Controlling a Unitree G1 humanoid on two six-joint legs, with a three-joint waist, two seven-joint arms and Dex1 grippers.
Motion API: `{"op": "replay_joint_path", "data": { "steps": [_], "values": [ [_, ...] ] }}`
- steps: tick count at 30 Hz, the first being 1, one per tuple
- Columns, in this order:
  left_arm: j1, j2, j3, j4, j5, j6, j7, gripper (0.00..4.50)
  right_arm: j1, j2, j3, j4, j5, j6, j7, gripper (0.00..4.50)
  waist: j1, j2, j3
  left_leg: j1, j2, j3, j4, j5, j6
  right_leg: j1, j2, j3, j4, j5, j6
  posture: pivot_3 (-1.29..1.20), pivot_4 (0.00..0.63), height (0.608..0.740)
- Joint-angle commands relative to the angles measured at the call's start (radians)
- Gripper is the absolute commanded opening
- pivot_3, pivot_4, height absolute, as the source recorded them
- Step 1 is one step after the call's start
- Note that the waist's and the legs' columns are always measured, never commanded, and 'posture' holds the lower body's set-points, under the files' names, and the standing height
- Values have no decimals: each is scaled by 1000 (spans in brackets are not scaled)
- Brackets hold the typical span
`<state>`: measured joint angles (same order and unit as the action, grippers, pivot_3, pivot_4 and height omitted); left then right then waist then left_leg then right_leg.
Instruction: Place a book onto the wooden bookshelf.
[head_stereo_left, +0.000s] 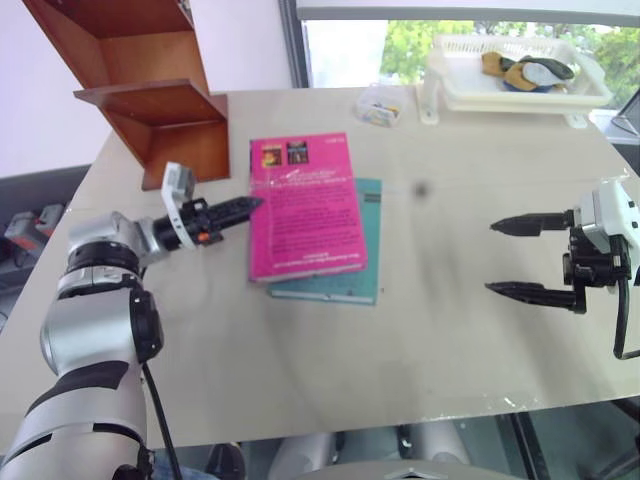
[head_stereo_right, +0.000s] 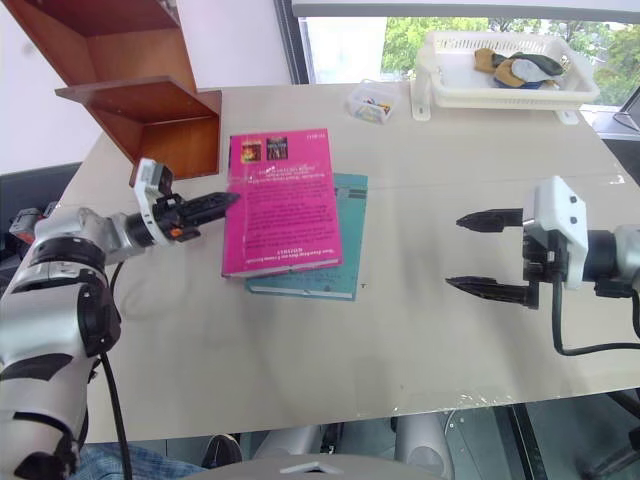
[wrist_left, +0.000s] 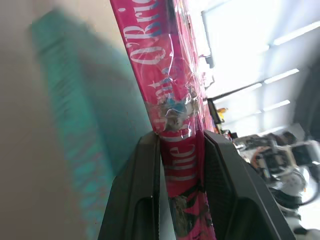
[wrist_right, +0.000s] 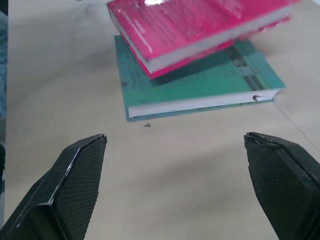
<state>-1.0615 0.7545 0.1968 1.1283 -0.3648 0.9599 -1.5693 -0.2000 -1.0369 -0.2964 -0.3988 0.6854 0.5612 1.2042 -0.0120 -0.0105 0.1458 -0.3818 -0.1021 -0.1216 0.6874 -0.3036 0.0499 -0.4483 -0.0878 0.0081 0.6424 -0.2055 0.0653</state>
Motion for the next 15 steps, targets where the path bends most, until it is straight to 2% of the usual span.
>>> {"op": "replay_joint_path", "data": {
  "steps": [1,6,9,15],
  "values": [
    [-54,36,33,-193,-79,43,-28,736,-45,11,-67,31,35,-14,-18,4500,0,0,0,0,0,0,0,0,0,0,0,0,0,0,0,0,150,740],
    [-14,30,60,-570,-163,53,69,736,-110,52,-123,110,155,38,-27,4500,-1,0,0,0,1,0,0,0,0,0,-3,1,0,0,0,0,150,740],
    [11,14,72,-766,-178,-22,161,736,-114,45,-175,133,247,94,-5,4500,-1,0,0,0,1,0,0,0,0,0,-4,2,0,0,0,0,150,740],
    [14,-42,41,-987,-123,-216,362,736,-115,35,-261,194,358,146,33,4500,3,0,0,1,1,0,0,0,0,2,-4,2,-1,0,0,0,150,740]
  ]
}}
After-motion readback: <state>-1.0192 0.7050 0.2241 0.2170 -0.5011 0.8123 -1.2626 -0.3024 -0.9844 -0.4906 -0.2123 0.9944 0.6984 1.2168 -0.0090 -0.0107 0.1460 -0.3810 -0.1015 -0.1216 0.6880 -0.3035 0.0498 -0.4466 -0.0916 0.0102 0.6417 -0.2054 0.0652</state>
